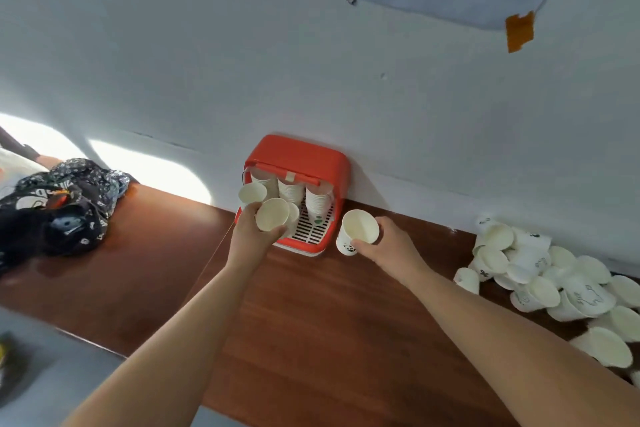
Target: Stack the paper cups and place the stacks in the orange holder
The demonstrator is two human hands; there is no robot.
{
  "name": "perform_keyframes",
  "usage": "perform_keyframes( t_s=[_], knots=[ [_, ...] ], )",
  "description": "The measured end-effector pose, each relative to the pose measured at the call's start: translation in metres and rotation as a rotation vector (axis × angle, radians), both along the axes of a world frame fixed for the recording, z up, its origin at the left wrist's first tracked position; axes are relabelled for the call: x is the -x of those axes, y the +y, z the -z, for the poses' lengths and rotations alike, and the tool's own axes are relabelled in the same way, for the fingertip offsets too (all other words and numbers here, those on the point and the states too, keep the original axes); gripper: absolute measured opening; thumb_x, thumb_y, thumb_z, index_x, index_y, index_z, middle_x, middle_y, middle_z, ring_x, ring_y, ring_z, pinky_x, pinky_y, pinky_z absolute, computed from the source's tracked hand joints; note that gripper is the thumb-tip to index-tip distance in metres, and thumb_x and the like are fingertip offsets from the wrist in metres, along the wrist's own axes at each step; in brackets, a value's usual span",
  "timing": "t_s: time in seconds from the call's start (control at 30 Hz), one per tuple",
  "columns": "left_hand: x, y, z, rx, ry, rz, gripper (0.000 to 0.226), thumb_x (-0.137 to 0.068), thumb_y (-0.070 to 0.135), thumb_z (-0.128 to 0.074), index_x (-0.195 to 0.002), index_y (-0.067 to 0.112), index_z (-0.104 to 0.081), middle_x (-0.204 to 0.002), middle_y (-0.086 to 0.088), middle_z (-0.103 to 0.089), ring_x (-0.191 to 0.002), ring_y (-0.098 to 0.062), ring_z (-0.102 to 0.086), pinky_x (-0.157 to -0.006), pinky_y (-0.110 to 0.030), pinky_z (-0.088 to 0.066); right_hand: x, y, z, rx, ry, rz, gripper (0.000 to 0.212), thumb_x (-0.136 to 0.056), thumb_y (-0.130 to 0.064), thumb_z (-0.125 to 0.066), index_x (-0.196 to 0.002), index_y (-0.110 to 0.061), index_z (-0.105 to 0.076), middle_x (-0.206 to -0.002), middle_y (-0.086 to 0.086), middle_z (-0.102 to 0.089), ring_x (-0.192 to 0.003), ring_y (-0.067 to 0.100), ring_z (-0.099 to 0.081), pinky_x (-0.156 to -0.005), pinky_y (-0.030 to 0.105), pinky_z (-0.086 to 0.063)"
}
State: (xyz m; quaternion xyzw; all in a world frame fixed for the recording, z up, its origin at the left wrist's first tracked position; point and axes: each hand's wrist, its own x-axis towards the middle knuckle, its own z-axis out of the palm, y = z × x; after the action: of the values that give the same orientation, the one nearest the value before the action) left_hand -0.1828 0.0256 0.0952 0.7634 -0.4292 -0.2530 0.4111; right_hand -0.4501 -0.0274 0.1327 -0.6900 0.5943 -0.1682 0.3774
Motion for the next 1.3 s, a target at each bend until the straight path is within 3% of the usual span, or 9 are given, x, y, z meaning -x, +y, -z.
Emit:
perform_keyframes(
  t_s=[0.13,0.4,0.57,0.6,0.8,1.0,1.1,1.2,1.3],
  knots=[
    [-0.022,-0.033,0.017,0.038,0.006,0.007,0.07,-0.074,0.028,-0.086,-0.133,0.017,-0.05,-0.126,-0.001,-0.058,-0.113,-0.022,-0.057,-0.094,-0.044,-0.052,-0.036,-0.019,0.009,-0.001,-0.007,0.014,0.059,-0.076,-0.04,-0.08,-0.125,-0.022,-0.052,-0.109,-0.009,-0.06,-0.1,0.012,-0.06,-0.076,0.025,-0.048],
    [-0.023,-0.068,0.052,-0.028,-0.081,0.155,0.071,-0.083,0.023,-0.079,-0.143,0.013,-0.042,-0.136,-0.007,-0.053,-0.124,-0.027,-0.053,-0.099,-0.044,-0.047,-0.078,-0.041,0.03,0.021,-0.052,0.092,0.06,-0.08,-0.037,-0.078,-0.131,-0.02,-0.051,-0.116,-0.009,-0.06,-0.101,0.008,-0.057,-0.073,0.016,-0.042],
    [-0.023,-0.081,0.063,-0.069,-0.086,0.136,0.074,-0.085,0.031,-0.076,-0.147,0.017,-0.038,-0.131,-0.004,-0.054,-0.086,-0.02,-0.064,-0.079,-0.036,-0.049,-0.09,-0.048,0.038,0.006,-0.044,0.08,0.058,-0.082,-0.037,-0.077,-0.131,-0.021,-0.05,-0.116,-0.01,-0.06,-0.1,0.005,-0.057,-0.065,0.009,-0.04],
    [-0.024,-0.082,0.065,-0.063,-0.084,0.128,0.074,-0.086,0.032,-0.076,-0.148,0.017,-0.038,-0.131,-0.003,-0.053,-0.086,-0.019,-0.064,-0.078,-0.035,-0.048,-0.091,-0.049,0.04,0.004,-0.045,0.082,0.058,-0.082,-0.037,-0.077,-0.131,-0.021,-0.05,-0.117,-0.01,-0.061,-0.1,0.004,-0.057,-0.065,0.01,-0.041],
    [-0.025,-0.086,0.084,-0.073,-0.098,0.147,0.068,-0.086,0.029,-0.076,-0.142,0.016,-0.041,-0.135,-0.007,-0.054,-0.119,-0.031,-0.058,-0.085,-0.047,-0.053,-0.096,-0.052,0.047,-0.018,-0.032,0.079,0.06,-0.082,-0.038,-0.077,-0.132,-0.022,-0.049,-0.12,-0.01,-0.059,-0.106,0.006,-0.056,-0.068,0.01,-0.041],
    [-0.028,-0.092,0.1,-0.256,-0.084,0.272,0.077,-0.082,0.034,-0.08,-0.143,0.009,-0.039,-0.127,-0.017,-0.062,-0.114,-0.039,-0.061,-0.082,-0.044,-0.05,-0.095,-0.055,0.054,-0.03,-0.027,0.083,0.062,-0.081,-0.042,-0.078,-0.133,-0.023,-0.049,-0.121,-0.009,-0.059,-0.11,0.009,-0.057,-0.081,0.019,-0.048],
    [-0.033,-0.094,0.101,-0.273,-0.069,0.373,0.084,-0.08,0.028,-0.082,-0.148,0.011,-0.036,-0.133,-0.015,-0.06,-0.12,-0.036,-0.058,-0.093,-0.045,-0.049,-0.097,-0.059,0.056,-0.033,-0.041,0.098,0.062,-0.082,-0.042,-0.077,-0.134,-0.023,-0.048,-0.121,-0.01,-0.059,-0.109,0.009,-0.057,-0.077,0.016,-0.046],
    [-0.044,-0.094,0.104,-0.311,-0.006,0.44,0.099,-0.078,0.02,-0.083,-0.157,0.009,-0.023,-0.151,-0.013,-0.046,-0.138,-0.031,-0.044,-0.11,-0.043,-0.039,-0.105,-0.063,0.058,-0.042,-0.097,0.096,0.062,-0.081,-0.043,-0.077,-0.133,-0.024,-0.049,-0.122,-0.012,-0.059,-0.11,0.006,-0.056,-0.076,0.014,-0.046],
    [-0.055,-0.087,0.11,-0.322,0.046,0.437,0.087,-0.082,0.022,-0.075,-0.155,0.01,-0.03,-0.15,-0.01,-0.048,-0.14,-0.026,-0.044,-0.111,-0.044,-0.041,-0.117,-0.063,0.062,-0.071,-0.123,0.056,0.063,-0.08,-0.044,-0.077,-0.133,-0.024,-0.05,-0.122,-0.012,-0.06,-0.109,0.006,-0.057,-0.083,0.019,-0.05]
  ],
)
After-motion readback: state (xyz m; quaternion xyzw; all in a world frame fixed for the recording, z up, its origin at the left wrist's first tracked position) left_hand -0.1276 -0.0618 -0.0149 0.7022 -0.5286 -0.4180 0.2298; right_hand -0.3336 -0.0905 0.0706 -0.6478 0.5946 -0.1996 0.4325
